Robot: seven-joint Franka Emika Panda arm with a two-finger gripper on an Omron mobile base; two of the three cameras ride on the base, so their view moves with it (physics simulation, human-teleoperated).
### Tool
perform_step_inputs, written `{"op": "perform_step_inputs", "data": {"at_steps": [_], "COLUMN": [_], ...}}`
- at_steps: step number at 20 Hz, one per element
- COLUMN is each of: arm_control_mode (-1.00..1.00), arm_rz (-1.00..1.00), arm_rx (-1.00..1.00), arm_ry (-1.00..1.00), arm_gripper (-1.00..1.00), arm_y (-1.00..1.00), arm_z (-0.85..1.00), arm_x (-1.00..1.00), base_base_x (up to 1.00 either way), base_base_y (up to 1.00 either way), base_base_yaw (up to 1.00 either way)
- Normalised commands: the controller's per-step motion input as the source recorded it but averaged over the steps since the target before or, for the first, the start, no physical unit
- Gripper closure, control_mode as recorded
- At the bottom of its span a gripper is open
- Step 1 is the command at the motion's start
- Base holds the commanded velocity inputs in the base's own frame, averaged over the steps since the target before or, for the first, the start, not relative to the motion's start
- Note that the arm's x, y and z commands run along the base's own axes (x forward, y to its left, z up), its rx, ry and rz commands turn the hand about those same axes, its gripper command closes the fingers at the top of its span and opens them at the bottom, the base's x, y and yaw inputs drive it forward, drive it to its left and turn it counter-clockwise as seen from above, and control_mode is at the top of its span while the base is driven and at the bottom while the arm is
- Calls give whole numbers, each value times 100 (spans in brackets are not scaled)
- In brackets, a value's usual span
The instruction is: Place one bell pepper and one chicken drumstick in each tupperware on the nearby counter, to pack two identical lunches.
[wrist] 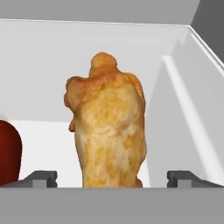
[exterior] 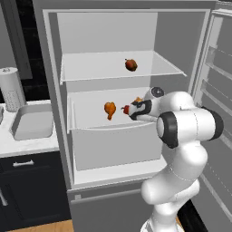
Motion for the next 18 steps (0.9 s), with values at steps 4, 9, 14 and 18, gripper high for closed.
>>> {"op": "perform_step_inputs", "data": {"at_steps": [4, 9, 14, 18], "arm_control_mode": [-100, -100, -100, -100], "arm_rz": [0, 0, 0, -1], "arm_rx": [0, 0, 0, 0], "arm_ry": [0, 0, 1, 1], "arm_gripper": [-100, 100, 100, 100], "arm_y": [0, 0, 3, 22], "arm_z": [-22, -47, -69, -29], "arm_x": [44, 16, -2, -48], "base_base_x": [0, 0, 0, 0], "base_base_y": [0, 0, 0, 0], "base_base_yaw": [0, 0, 0, 0]}}
